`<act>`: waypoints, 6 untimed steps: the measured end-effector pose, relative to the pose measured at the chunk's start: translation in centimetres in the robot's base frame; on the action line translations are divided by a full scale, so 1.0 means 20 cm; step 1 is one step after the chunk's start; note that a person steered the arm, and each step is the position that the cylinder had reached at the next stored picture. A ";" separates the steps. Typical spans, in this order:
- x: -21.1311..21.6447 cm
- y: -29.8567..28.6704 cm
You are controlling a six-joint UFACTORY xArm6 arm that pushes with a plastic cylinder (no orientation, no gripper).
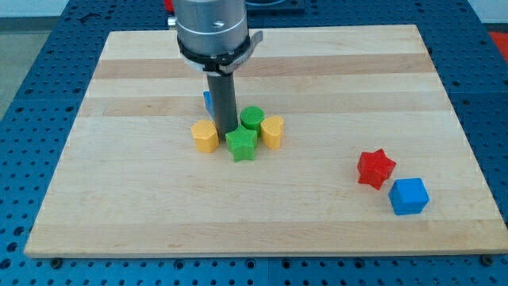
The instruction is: Slide the green star to the left side of the red star
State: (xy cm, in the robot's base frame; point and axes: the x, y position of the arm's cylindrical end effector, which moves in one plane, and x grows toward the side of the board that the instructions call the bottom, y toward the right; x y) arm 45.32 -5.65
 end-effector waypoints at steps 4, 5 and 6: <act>0.53 0.11; 0.50 -0.04; 0.31 -0.08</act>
State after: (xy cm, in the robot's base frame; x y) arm 51.56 -7.22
